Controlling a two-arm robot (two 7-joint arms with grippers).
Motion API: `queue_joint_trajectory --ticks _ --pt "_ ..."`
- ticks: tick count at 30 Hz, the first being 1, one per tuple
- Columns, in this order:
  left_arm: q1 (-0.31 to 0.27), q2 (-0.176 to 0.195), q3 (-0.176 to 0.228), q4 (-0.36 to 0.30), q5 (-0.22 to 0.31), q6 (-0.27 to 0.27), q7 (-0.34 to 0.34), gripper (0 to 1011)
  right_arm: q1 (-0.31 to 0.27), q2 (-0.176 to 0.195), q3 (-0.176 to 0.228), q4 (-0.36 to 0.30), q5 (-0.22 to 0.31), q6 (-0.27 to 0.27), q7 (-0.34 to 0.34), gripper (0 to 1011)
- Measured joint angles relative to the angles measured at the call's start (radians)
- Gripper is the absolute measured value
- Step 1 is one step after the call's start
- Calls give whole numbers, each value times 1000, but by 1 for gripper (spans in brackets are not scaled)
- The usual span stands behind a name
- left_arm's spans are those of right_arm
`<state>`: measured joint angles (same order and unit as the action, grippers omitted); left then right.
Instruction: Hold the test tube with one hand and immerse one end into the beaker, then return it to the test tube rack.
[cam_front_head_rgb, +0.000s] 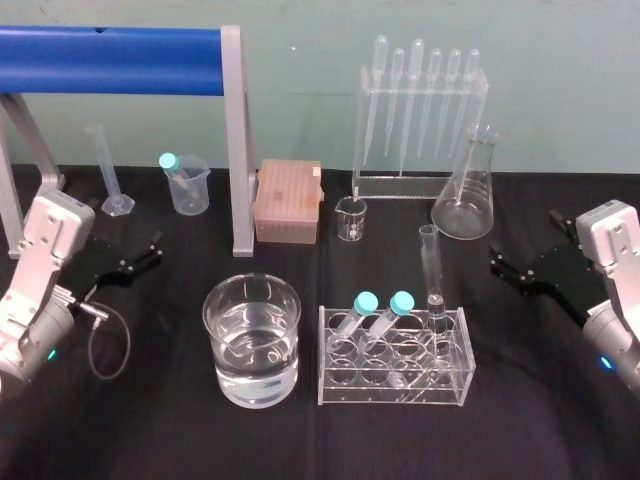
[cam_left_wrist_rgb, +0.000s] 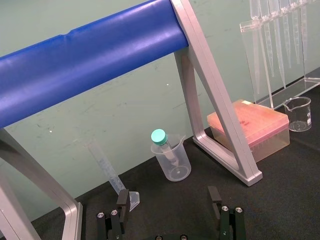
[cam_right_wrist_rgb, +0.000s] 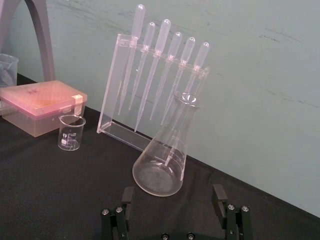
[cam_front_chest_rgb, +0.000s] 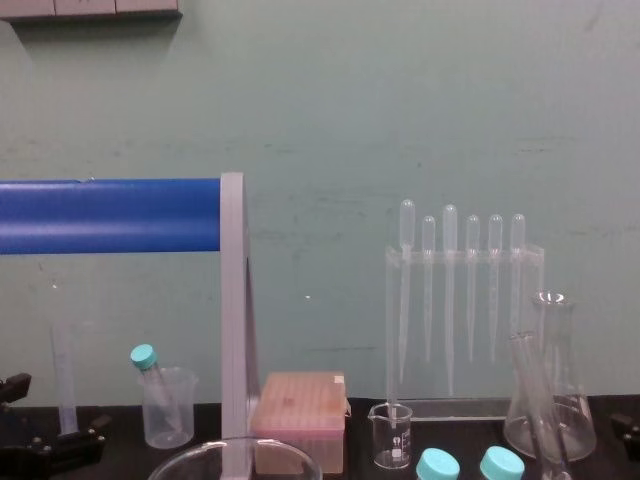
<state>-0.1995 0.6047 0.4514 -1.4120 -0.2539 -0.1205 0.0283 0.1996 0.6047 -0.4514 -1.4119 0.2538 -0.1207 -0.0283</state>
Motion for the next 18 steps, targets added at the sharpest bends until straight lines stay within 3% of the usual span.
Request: queue_joint_trajectory --ticks 18 --pt "0 0 0 0 0 0 0 1000 0 0 0 0 0 0 0 1000"
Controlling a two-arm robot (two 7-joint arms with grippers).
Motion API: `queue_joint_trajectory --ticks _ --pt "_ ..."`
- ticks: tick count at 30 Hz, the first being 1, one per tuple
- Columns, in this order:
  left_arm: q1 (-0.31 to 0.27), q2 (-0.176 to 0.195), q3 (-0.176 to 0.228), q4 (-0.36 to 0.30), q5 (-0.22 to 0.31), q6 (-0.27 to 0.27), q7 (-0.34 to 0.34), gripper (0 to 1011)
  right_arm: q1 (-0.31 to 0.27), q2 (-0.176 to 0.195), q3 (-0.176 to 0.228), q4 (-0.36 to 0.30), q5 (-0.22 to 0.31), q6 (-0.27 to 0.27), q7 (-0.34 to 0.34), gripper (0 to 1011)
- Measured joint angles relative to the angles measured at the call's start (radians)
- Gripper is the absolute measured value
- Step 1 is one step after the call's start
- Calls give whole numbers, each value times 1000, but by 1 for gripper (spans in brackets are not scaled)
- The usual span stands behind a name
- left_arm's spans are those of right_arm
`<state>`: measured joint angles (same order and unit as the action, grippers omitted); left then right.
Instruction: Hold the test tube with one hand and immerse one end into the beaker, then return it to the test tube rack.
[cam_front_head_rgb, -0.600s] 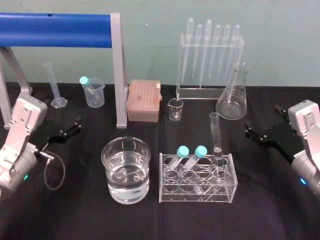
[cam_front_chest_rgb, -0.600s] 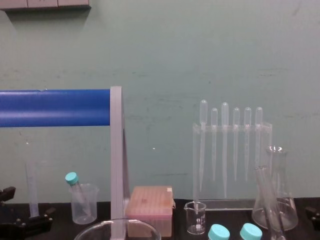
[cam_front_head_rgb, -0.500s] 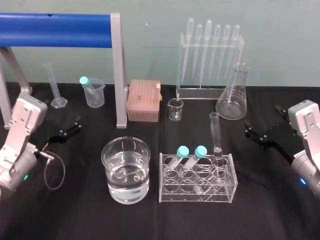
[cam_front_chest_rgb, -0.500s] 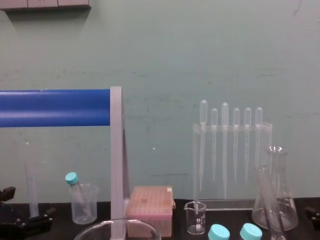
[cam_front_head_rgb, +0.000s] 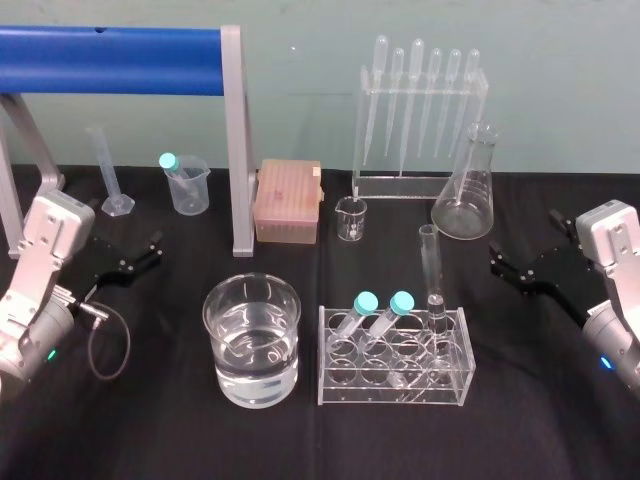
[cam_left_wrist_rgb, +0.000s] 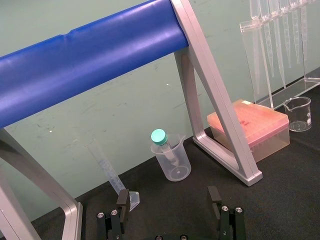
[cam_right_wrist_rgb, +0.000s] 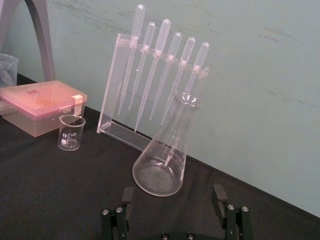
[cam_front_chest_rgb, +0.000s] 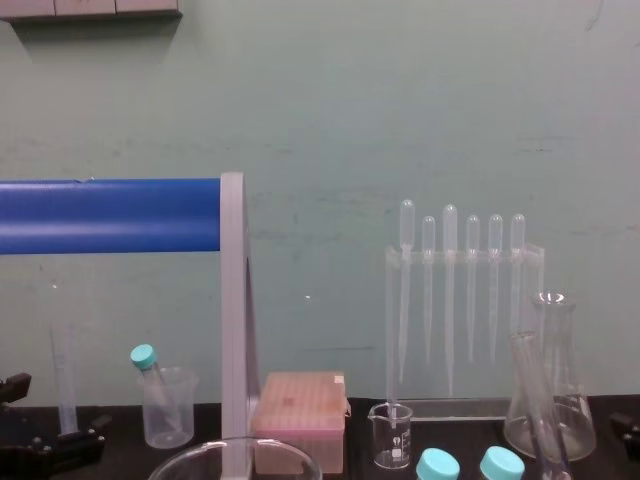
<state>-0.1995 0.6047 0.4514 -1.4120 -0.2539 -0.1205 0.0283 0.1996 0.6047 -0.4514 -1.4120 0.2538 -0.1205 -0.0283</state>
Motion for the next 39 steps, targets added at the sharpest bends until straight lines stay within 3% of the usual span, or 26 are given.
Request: queue_joint_trajectory --ticks 35,39 --pt "0 0 0 0 0 0 0 1000 0 0 0 0 0 0 0 1000" --pt "0 0 0 0 0 0 0 1000 -6 -5 38 -15 25 -23 8 1000"
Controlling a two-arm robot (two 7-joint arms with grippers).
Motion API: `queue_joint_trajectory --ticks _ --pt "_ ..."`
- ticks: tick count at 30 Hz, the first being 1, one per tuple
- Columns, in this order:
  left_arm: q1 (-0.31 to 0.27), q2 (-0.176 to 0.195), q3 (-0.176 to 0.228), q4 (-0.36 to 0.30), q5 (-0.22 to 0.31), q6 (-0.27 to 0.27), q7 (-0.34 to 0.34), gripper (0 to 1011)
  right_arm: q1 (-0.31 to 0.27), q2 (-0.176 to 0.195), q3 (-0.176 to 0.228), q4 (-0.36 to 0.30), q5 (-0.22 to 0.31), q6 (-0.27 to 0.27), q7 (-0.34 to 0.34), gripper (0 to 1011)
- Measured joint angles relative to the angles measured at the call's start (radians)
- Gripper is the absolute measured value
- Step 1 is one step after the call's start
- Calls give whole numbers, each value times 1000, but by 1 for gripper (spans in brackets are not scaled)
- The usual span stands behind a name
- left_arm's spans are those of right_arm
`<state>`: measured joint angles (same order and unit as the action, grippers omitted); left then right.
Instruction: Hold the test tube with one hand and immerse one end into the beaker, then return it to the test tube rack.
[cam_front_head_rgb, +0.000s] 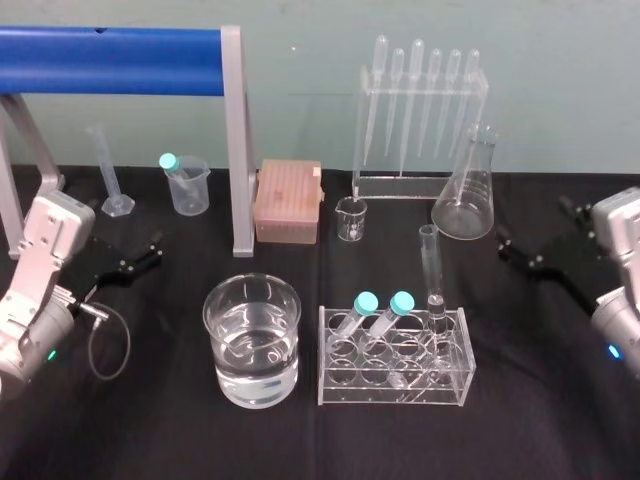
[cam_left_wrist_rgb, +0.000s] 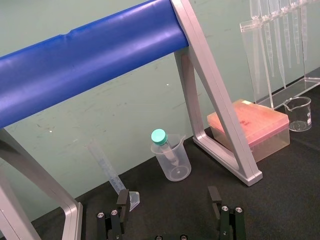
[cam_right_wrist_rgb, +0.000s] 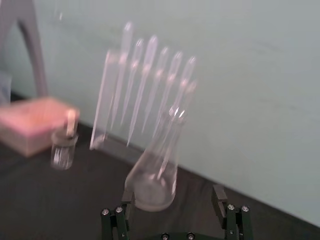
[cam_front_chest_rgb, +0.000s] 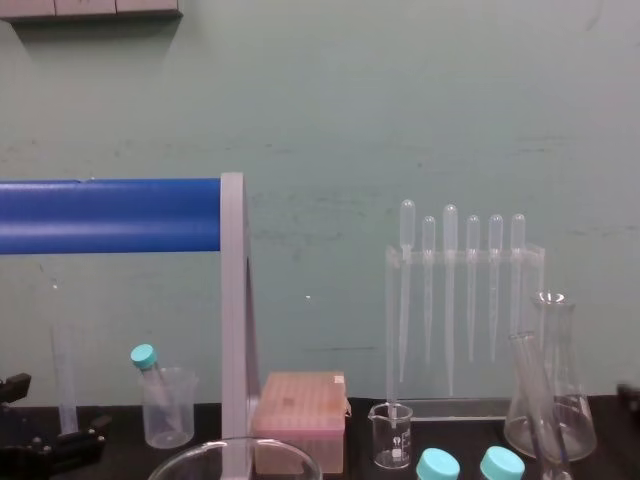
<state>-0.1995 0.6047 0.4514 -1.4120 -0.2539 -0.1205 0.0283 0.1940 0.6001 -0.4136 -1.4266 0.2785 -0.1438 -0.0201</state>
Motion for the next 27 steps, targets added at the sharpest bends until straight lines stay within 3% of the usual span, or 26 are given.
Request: queue_joint_trajectory --ticks 4,5,7,10,11,14,20,27 --pt "0 0 0 0 0 0 0 1000 -16 -2 59 -44 100 -39 60 1000" --pt "0 0 0 0 0 0 0 1000 -24 -2 86 -70 153 -57 101 1000" --pt "0 0 0 0 0 0 0 1000 -30 -1 106 -96 208 -72 148 1000" --pt "0 0 0 0 0 0 0 1000 -44 7 148 -157 352 -92 290 1000" --pt "0 0 0 0 0 0 0 1000 -44 7 148 -157 352 -92 290 1000" --pt "0 0 0 0 0 0 0 1000 -50 15 165 -204 459 -94 426 1000" --pt "0 0 0 0 0 0 0 1000 -47 30 150 -227 497 -71 545 1000" --pt "0 0 0 0 0 0 0 1000 -46 50 112 -224 448 -18 596 1000"
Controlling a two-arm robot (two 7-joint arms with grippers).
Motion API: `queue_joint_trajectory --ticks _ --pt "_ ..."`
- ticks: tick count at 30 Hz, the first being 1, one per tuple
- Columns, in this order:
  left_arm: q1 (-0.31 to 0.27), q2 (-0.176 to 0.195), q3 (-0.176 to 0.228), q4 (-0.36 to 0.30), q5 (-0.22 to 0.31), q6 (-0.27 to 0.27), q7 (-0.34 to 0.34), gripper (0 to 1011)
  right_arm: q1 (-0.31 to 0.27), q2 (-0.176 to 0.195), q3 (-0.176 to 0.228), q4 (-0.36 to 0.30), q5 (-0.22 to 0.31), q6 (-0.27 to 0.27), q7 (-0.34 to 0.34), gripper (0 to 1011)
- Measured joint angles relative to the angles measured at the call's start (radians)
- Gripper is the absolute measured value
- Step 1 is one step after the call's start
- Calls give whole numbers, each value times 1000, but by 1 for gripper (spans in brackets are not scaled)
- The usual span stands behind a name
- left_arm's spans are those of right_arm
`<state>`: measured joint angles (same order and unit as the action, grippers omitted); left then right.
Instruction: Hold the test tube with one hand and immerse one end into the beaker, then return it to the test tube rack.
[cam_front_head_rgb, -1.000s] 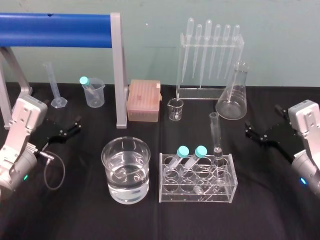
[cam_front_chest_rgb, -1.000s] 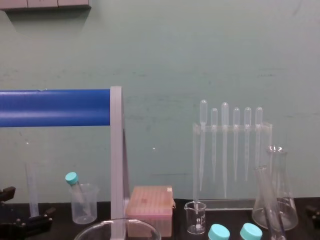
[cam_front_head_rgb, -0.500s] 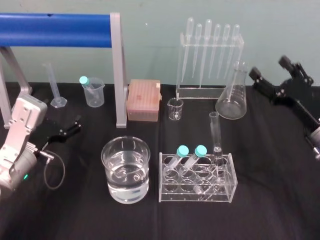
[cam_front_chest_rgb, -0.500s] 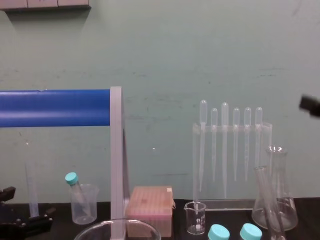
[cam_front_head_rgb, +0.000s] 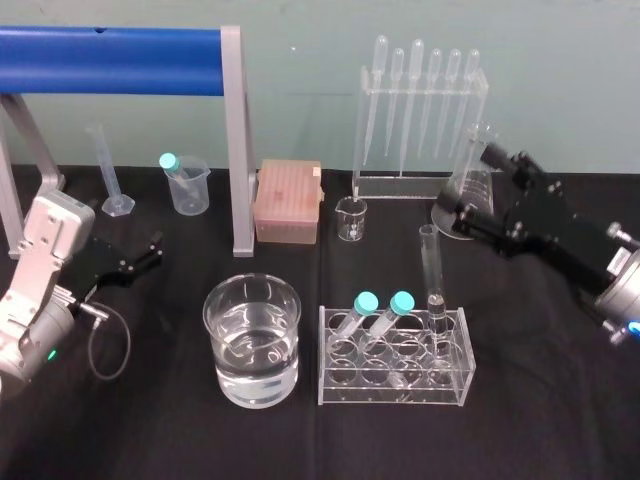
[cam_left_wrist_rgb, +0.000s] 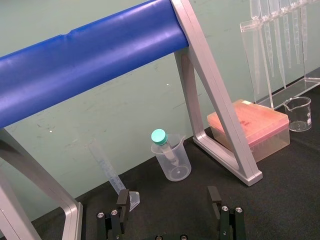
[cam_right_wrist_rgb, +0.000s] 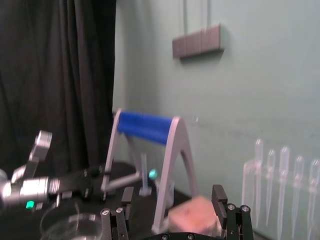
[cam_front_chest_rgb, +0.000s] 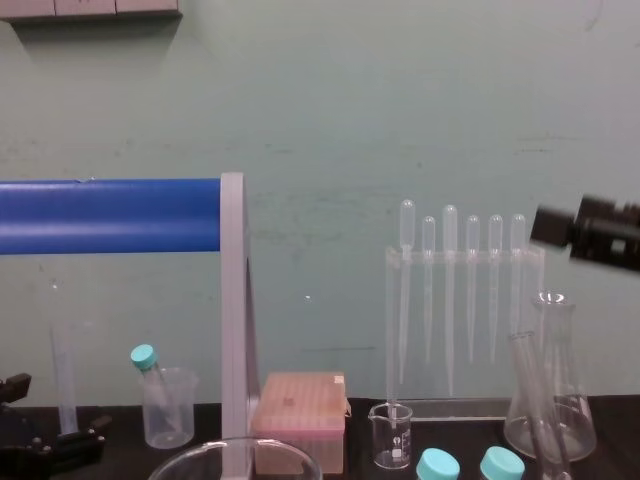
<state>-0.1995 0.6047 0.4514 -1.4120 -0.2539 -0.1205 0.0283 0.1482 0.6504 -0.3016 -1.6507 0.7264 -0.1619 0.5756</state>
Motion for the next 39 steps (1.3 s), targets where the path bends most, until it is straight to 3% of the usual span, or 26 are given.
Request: queue_joint_trajectory --ticks 4,13,39 --pt "0 0 0 0 0 0 0 1000 8 1 -21 25 -40 40 4 1000" --pt "0 0 0 0 0 0 0 1000 35 -24 -55 86 -74 100 17 1000" --pt "0 0 0 0 0 0 0 1000 60 -56 -84 129 -117 137 18 1000"
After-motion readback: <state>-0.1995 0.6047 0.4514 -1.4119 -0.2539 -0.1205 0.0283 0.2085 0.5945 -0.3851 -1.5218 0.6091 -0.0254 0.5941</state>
